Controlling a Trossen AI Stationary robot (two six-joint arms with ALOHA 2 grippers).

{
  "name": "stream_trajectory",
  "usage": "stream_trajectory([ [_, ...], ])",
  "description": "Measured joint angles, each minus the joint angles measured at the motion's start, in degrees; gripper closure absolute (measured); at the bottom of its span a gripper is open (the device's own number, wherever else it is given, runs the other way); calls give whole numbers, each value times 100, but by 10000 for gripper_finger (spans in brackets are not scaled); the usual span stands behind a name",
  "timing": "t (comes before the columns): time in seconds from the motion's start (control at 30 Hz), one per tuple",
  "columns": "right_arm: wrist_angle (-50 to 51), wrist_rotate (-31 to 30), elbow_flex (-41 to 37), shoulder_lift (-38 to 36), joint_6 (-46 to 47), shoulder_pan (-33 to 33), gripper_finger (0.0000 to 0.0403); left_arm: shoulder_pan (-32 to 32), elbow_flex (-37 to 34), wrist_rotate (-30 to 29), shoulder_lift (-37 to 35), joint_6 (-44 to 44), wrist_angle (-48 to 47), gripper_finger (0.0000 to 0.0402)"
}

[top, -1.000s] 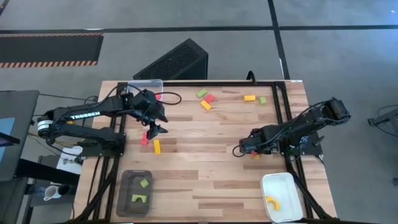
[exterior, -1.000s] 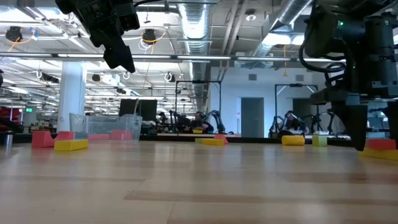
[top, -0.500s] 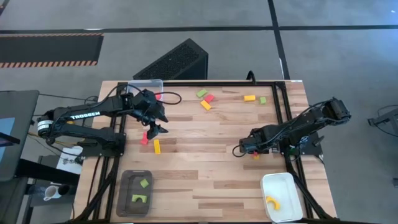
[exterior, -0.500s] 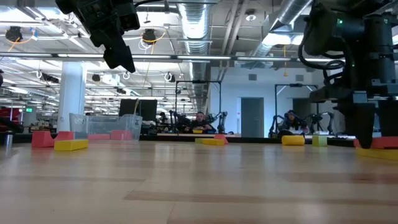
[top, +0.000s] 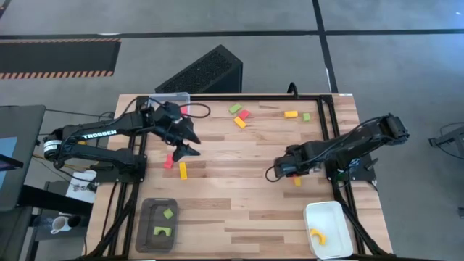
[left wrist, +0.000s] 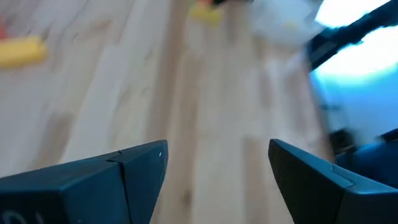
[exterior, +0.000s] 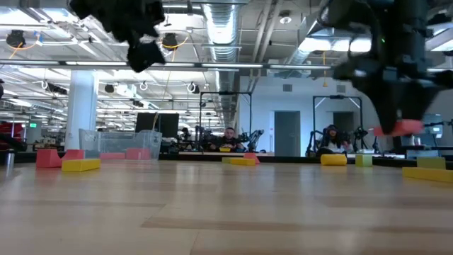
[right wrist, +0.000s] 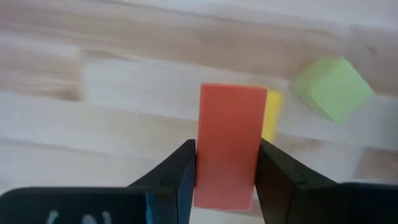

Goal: Sort & place blocks by color
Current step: Put the orange block into the white transparent bin

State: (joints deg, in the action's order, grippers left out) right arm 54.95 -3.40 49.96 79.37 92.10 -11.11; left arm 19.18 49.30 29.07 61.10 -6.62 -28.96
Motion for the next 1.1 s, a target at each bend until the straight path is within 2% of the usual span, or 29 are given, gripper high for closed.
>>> stream_trajectory([
  [0.13,-105,-429,510,0,-732,37,262,0,0,478,0,-413,1042,142],
  [0.23,-376,-730,843,0,-1346,110,270,64,0,573,0,-725,1766,142],
  [0.47,-1986,-937,1368,0,-3248,426,263,149,0,666,0,-1439,3232,142],
  [0.7,-4510,-580,1598,0,-5138,754,268,-12,7,340,88,-1714,4105,142],
  [0.83,-5510,-386,1720,0,-5858,887,262,-191,17,101,244,-1811,4435,142],
  [0.97,-5995,28,1742,0,-6290,1036,262,-328,1,-349,477,-1913,4757,142],
  [1.1,-5946,220,1739,66,-6552,1160,270,-376,2,-323,713,-2078,5343,142],
])
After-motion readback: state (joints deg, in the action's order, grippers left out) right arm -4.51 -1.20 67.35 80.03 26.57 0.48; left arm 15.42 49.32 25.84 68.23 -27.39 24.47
